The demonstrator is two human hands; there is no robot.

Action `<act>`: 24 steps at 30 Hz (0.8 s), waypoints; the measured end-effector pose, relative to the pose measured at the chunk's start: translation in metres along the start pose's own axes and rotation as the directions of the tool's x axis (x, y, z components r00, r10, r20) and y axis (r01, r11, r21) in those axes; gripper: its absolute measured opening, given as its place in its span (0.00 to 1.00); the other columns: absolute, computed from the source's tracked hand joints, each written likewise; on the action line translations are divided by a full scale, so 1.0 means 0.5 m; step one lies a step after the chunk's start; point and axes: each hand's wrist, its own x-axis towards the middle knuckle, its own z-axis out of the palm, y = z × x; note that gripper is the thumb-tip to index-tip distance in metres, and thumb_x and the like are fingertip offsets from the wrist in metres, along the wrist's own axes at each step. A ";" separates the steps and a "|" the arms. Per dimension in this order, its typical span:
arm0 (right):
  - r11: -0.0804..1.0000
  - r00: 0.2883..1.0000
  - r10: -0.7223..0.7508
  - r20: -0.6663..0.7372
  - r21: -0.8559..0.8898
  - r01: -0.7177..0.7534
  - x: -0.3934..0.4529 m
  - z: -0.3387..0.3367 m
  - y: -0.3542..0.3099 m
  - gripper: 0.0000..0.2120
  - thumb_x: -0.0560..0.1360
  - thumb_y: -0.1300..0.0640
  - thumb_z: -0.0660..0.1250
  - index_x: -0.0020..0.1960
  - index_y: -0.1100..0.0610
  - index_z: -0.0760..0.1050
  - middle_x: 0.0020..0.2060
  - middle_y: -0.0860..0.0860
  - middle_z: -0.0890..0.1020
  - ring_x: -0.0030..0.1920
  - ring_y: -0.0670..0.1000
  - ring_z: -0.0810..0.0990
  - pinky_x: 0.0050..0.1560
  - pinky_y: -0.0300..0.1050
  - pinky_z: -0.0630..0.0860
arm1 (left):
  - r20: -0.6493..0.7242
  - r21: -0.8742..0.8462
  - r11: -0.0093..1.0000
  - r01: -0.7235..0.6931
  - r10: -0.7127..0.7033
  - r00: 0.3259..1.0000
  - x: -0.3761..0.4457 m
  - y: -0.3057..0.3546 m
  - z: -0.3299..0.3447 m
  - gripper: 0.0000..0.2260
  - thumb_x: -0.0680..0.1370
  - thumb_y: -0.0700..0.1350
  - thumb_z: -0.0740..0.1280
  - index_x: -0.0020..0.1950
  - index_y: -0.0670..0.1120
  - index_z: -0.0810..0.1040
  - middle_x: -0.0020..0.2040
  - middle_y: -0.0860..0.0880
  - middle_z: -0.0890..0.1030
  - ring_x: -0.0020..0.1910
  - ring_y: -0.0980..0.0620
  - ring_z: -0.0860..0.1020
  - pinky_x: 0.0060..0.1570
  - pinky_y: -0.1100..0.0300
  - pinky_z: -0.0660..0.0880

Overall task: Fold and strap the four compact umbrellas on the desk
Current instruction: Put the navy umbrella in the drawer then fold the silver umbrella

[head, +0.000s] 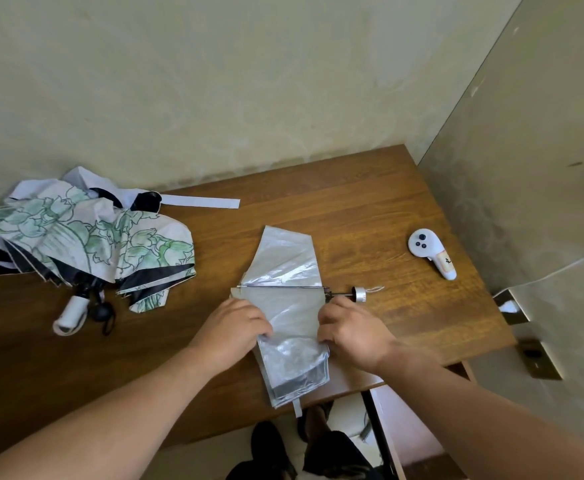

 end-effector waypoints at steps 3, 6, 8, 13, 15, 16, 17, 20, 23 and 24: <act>0.998 0.993 0.056 0.104 0.023 -0.059 -0.007 0.030 -0.011 0.03 0.72 0.50 0.73 0.45 0.48 0.83 0.49 0.46 0.77 0.57 0.53 0.75 0.45 0.46 0.76 | 0.023 0.016 1.000 -0.010 0.010 1.000 -0.012 -0.002 0.030 0.15 0.69 0.41 0.81 0.49 0.59 0.87 0.47 0.60 0.84 0.48 0.54 0.81 0.52 0.55 0.80; 0.990 0.967 0.139 0.213 -0.043 -0.133 -0.007 0.051 -0.025 0.06 0.79 0.54 0.66 0.51 0.48 0.82 0.56 0.49 0.76 0.59 0.55 0.71 0.53 0.52 0.74 | 0.077 0.033 0.999 -0.012 0.009 0.997 -0.020 -0.005 0.059 0.19 0.72 0.39 0.78 0.57 0.59 0.86 0.52 0.59 0.85 0.52 0.52 0.82 0.55 0.54 0.80; 0.984 0.954 0.166 0.250 -0.111 -0.142 -0.007 0.053 -0.030 0.08 0.80 0.56 0.65 0.55 0.49 0.82 0.58 0.51 0.75 0.60 0.56 0.70 0.56 0.54 0.75 | 0.183 0.022 1.000 0.012 -0.016 0.983 -0.026 -0.001 0.070 0.27 0.76 0.35 0.70 0.68 0.61 0.80 0.62 0.58 0.83 0.62 0.50 0.79 0.65 0.52 0.74; 0.971 0.946 0.115 0.302 -0.234 -0.044 -0.017 0.082 -0.015 0.15 0.71 0.54 0.76 0.57 0.52 0.82 0.65 0.52 0.77 0.66 0.59 0.72 0.57 0.60 0.78 | 0.379 -0.006 0.997 0.071 -0.064 0.923 -0.039 0.015 0.070 0.30 0.82 0.40 0.56 0.79 0.67 0.63 0.76 0.58 0.68 0.75 0.50 0.63 0.77 0.53 0.58; 0.973 0.958 0.121 0.260 -0.224 -0.062 -0.015 0.068 -0.024 0.14 0.68 0.52 0.75 0.54 0.51 0.83 0.60 0.52 0.79 0.62 0.59 0.76 0.54 0.58 0.77 | 0.379 -0.008 0.998 0.066 -0.058 0.924 -0.039 0.019 0.069 0.22 0.85 0.49 0.56 0.77 0.69 0.66 0.71 0.57 0.69 0.72 0.50 0.64 0.75 0.52 0.60; 0.975 0.967 0.129 0.221 -0.204 -0.084 -0.010 0.057 -0.031 0.13 0.67 0.50 0.75 0.50 0.50 0.82 0.55 0.51 0.79 0.57 0.58 0.77 0.51 0.56 0.77 | 0.390 0.001 0.997 0.072 -0.067 0.918 -0.038 0.021 0.071 0.19 0.85 0.54 0.56 0.75 0.69 0.68 0.69 0.57 0.69 0.70 0.50 0.65 0.74 0.52 0.60; 0.979 0.980 0.122 0.160 -0.181 -0.093 -0.005 0.051 -0.039 0.12 0.67 0.48 0.74 0.48 0.50 0.81 0.50 0.50 0.79 0.53 0.57 0.78 0.48 0.54 0.78 | 0.404 0.013 0.996 0.088 -0.086 0.911 -0.036 0.025 0.073 0.17 0.85 0.59 0.56 0.73 0.69 0.71 0.67 0.56 0.69 0.70 0.50 0.65 0.73 0.51 0.60; 0.996 0.993 0.015 0.116 -0.089 -0.004 0.006 0.075 -0.056 0.10 0.72 0.48 0.72 0.50 0.50 0.78 0.48 0.52 0.79 0.52 0.57 0.80 0.45 0.53 0.82 | 0.417 0.012 0.982 0.191 -0.178 0.891 -0.030 0.048 0.087 0.17 0.82 0.66 0.56 0.65 0.68 0.79 0.66 0.56 0.68 0.69 0.50 0.63 0.71 0.50 0.60; 0.997 0.952 0.028 0.305 -0.079 -0.004 0.002 0.107 -0.069 0.16 0.72 0.52 0.77 0.58 0.49 0.80 0.57 0.55 0.81 0.63 0.62 0.80 0.52 0.60 0.84 | 0.340 0.060 0.966 0.252 -0.257 0.905 -0.030 0.074 0.099 0.16 0.82 0.65 0.58 0.61 0.65 0.81 0.60 0.56 0.69 0.65 0.49 0.64 0.66 0.51 0.61; 0.995 0.934 0.063 0.352 -0.090 -0.033 -0.001 0.107 -0.073 0.16 0.73 0.53 0.76 0.60 0.50 0.80 0.64 0.56 0.80 0.67 0.63 0.77 0.57 0.62 0.82 | 0.302 0.086 0.966 0.245 -0.260 0.917 -0.030 0.081 0.104 0.15 0.81 0.63 0.59 0.61 0.63 0.82 0.58 0.55 0.69 0.63 0.49 0.65 0.64 0.51 0.62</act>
